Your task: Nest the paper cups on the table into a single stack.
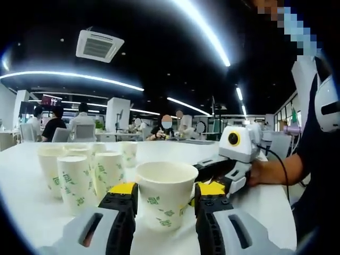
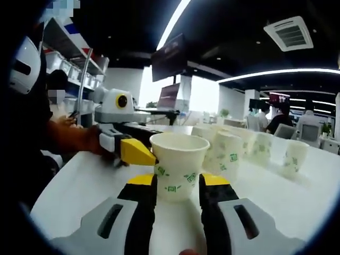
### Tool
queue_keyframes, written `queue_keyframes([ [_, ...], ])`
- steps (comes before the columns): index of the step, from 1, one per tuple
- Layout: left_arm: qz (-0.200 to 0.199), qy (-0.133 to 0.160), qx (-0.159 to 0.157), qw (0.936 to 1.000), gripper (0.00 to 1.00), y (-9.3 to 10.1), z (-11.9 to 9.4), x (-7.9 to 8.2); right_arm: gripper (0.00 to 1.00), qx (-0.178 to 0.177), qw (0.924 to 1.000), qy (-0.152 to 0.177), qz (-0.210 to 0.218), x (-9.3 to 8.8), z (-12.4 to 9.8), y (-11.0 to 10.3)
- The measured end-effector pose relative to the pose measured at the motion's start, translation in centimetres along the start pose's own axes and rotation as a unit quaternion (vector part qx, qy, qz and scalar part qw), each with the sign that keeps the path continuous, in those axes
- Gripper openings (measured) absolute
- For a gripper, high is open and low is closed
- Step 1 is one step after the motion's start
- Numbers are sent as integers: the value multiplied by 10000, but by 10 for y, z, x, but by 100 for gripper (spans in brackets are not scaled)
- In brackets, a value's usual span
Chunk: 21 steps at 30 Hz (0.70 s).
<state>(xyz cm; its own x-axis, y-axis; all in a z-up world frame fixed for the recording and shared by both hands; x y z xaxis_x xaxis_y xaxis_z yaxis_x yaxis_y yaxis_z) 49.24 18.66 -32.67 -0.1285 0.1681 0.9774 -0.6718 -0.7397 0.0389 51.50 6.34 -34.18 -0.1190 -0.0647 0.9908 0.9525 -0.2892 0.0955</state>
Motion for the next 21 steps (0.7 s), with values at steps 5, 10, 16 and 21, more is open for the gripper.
queue_keyframes([
  [5,-127,37,3,9999,52,0,0,2,35,22,10000,24,45,1,0,0],
  [10,-269,147,51,9995,54,-3,-1,5,36,-1,9999,92,126,2,-1,1],
  [16,-330,175,77,9993,55,-1,-2,6,36,-33,9996,177,239,4,-3,2],
  [21,-328,189,99,9992,56,-4,-3,6,37,-41,9994,198,286,4,-3,3],
])
Point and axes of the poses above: the point that each gripper's makers call its tool centre point, and the gripper's own axes: z roughly forward along the fingers, y roughly to its right, x roughly out of its top, the point moved 6 cm from there along -z, roughly backward along the fingers, and after that the axes turned 12 degrees about y, right-handed, at the moved point
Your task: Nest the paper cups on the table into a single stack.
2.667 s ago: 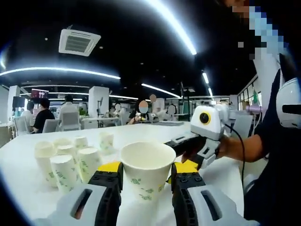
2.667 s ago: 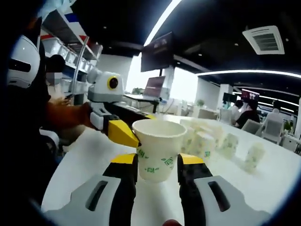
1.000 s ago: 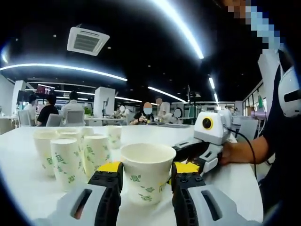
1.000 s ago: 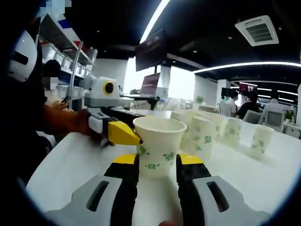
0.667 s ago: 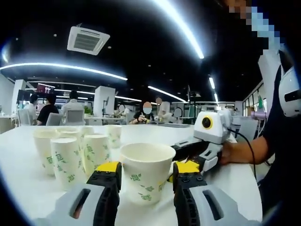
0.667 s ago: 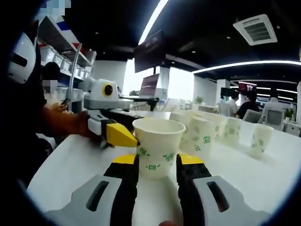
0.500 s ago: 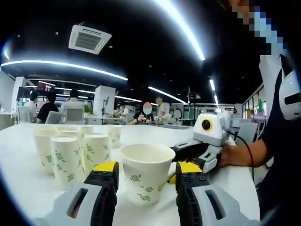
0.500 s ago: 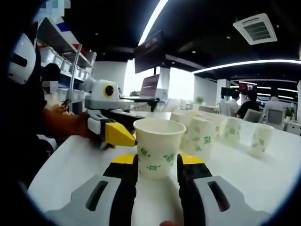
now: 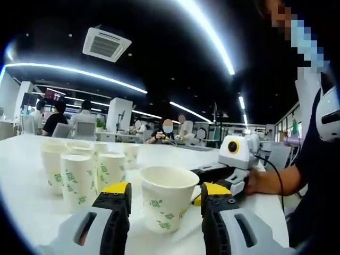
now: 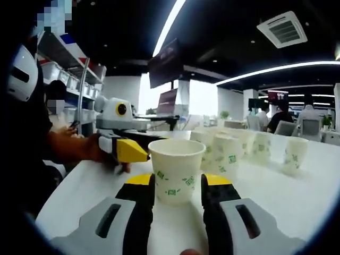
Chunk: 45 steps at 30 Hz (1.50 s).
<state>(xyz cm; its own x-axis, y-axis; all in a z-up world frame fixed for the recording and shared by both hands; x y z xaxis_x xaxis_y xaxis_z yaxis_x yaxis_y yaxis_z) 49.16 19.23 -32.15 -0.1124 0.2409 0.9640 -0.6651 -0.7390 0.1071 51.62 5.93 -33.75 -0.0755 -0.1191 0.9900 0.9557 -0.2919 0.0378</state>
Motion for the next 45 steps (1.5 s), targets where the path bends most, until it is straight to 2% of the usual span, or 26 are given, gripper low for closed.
queue_keyframes([
  [2,-4,16,5,10000,56,-1,0,1,37,4,10000,18,1,1,0,0],
  [5,-49,67,39,10000,56,-3,-1,4,37,-93,9993,281,230,10,-2,5],
  [7,-8,55,48,10000,56,-1,-2,8,37,-183,9992,255,256,16,-7,10],
  [11,216,0,78,9997,58,4,-9,23,38,-285,9988,340,200,36,-16,13],
  [12,240,-44,182,9995,58,3,-11,28,38,-298,9987,386,175,42,-17,13],
  [13,299,-176,306,9989,58,0,-14,29,38,-370,9986,355,100,51,-19,15],
  [15,419,-102,313,9986,59,3,-17,42,38,-480,9984,293,-39,63,-23,18],
  [17,569,-203,509,9969,59,2,-23,53,38,-698,9973,92,-196,72,-28,26],
  [19,735,-180,594,9954,61,3,-28,65,44,-806,9964,22,-254,82,-32,31],
  [21,712,-169,748,9945,65,1,-34,78,51,-890,9955,-109,-299,87,-36,38],
  [25,832,-201,1056,9907,73,-6,-47,96,58,-1257,9887,-584,-564,83,-45,58],
  [28,1005,-262,1263,9865,79,-9,-57,107,66,-1378,9871,-704,-405,80,-46,71],
  [32,1080,-397,1475,9824,87,-8,-68,117,69,-1644,9808,-971,-390,70,-48,93],
  [36,1264,-638,1550,9777,99,-4,-74,117,71,-1836,9768,-1082,-232,61,-47,112],
  [39,1207,-771,1532,9778,99,-2,-79,115,80,-1933,9738,-1174,-225,57,-45,123],
  [45,1244,-918,1536,9760,99,2,-88,115,89,-2060,9700,-1286,-126,56,-40,140],
])
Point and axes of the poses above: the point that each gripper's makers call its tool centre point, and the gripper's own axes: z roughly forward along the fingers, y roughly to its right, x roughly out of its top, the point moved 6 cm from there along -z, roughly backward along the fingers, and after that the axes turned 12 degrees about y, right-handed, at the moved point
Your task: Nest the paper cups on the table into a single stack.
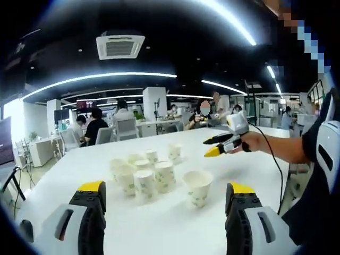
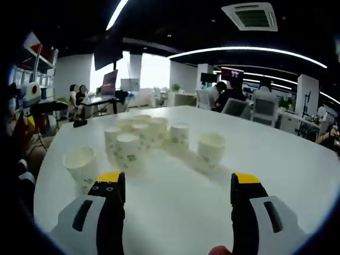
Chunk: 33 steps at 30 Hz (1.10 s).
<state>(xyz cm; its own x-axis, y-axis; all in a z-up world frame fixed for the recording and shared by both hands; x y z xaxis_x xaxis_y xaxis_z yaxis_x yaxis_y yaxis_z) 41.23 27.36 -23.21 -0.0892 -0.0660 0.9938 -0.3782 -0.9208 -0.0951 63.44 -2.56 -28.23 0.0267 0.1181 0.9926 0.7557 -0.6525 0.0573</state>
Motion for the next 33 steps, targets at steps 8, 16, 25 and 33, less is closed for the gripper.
queue_keyframes([
  [8,57,51,30,10000,99,4,-7,10,94,-73,9998,-206,-4,-2,27,20],
  [16,81,49,106,9999,99,5,-17,13,90,-160,9990,-408,-18,-12,60,34],
  [25,94,14,186,9998,99,4,-24,14,89,-240,9979,-592,-94,-19,82,41],
  [33,71,-78,220,9997,99,5,-27,12,83,-294,9973,-655,-156,-25,100,48],
])
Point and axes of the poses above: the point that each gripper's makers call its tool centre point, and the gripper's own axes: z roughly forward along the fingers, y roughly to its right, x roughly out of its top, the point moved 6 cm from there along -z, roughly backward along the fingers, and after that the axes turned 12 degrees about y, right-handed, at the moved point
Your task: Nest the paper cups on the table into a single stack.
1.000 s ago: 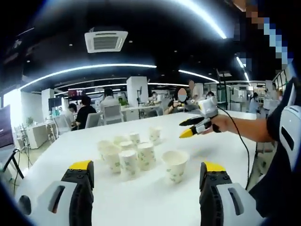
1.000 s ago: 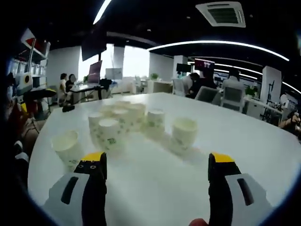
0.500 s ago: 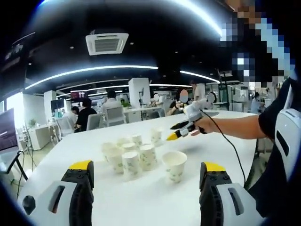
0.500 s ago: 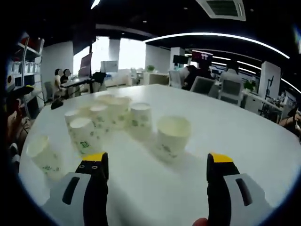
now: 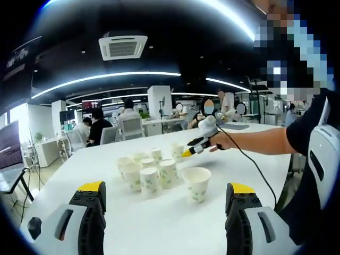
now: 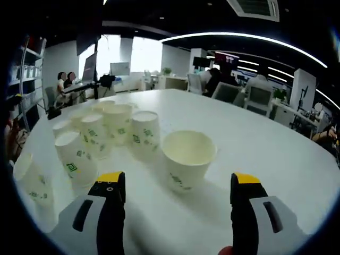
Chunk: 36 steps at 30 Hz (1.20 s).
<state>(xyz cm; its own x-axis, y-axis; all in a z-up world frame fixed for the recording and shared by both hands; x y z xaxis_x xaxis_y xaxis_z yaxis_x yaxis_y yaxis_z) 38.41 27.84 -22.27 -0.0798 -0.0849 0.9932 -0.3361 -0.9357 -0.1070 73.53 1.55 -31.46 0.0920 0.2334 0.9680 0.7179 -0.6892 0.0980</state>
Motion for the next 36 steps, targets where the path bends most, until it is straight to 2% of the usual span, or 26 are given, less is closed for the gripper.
queue_keyframes([
  [13,-37,-104,14,9999,99,3,-1,-4,69,-123,9999,-13,-40,-7,20,5],
  [20,-76,-152,23,9999,99,5,-2,-9,58,-201,9997,76,-65,-6,25,8],
  [27,-101,-195,6,9998,99,8,-2,-13,52,-221,9997,74,-84,-7,27,8],
  [31,-118,-198,-8,9997,99,9,-1,-14,43,-260,9995,100,-119,-7,26,10],
  [36,-117,-216,-10,9997,99,10,-1,-16,43,-283,9994,122,-133,-7,26,11],
])
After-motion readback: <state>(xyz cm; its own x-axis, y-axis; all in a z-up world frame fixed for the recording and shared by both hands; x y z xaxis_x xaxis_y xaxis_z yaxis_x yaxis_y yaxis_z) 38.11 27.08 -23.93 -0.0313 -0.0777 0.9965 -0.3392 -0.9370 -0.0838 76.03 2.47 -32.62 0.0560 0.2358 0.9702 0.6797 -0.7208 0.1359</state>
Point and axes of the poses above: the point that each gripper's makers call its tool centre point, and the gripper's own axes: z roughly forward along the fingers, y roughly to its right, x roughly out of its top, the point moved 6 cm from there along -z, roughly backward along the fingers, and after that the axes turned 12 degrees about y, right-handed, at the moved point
